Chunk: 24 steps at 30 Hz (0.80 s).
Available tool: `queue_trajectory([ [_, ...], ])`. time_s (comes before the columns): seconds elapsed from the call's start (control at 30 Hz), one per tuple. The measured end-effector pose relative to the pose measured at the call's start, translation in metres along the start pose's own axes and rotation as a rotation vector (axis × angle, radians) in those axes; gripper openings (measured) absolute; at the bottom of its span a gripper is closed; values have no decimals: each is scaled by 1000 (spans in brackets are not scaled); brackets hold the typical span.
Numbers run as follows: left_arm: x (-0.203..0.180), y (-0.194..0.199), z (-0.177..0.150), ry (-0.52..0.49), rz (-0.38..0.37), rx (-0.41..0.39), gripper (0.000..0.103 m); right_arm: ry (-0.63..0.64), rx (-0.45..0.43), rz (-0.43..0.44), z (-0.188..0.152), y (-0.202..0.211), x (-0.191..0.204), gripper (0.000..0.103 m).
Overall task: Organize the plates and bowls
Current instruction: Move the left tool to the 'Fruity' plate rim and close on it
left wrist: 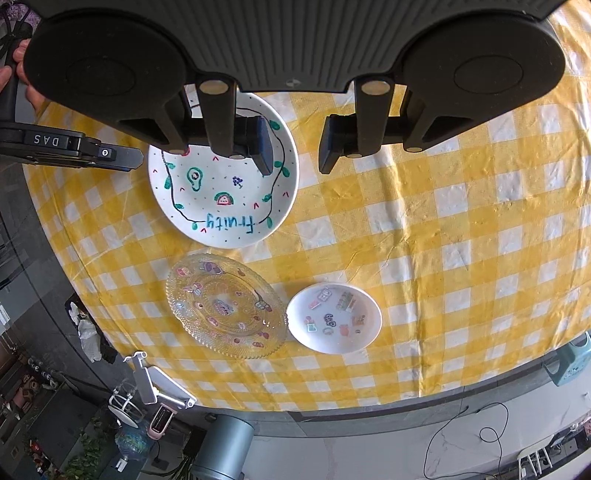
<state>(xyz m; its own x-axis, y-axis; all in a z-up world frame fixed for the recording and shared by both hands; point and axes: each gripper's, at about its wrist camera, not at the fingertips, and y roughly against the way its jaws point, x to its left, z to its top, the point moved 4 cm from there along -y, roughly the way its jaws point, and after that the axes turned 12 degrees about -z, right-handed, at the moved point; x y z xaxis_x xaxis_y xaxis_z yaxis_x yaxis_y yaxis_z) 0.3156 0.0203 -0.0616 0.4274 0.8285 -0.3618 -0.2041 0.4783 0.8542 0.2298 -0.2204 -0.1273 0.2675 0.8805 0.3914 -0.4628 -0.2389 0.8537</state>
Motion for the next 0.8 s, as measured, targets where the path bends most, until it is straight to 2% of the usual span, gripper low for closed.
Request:
queue_trajectory([
  [0.27, 14, -31, 8, 37, -32, 80, 31, -5, 12, 31, 1, -9, 1, 32],
  [0.43, 21, -42, 8, 85, -90, 96, 31, -17, 13, 44, 3, -12, -1, 32],
  [0.6, 24, -48, 7, 94, -98, 117, 19, -5, 7, 45, 3, -13, 3, 31],
  [0.67, 24, -50, 6, 95, -109, 120, 17, 7, 3, 42, 3, -14, 4, 31],
  [0.73, 23, -52, 6, 98, -118, 118, 16, 17, -2, 37, 1, -13, 5, 28],
  [0.8, 24, -51, 6, 97, -117, 118, 15, 21, 5, 34, 1, -16, 6, 17],
])
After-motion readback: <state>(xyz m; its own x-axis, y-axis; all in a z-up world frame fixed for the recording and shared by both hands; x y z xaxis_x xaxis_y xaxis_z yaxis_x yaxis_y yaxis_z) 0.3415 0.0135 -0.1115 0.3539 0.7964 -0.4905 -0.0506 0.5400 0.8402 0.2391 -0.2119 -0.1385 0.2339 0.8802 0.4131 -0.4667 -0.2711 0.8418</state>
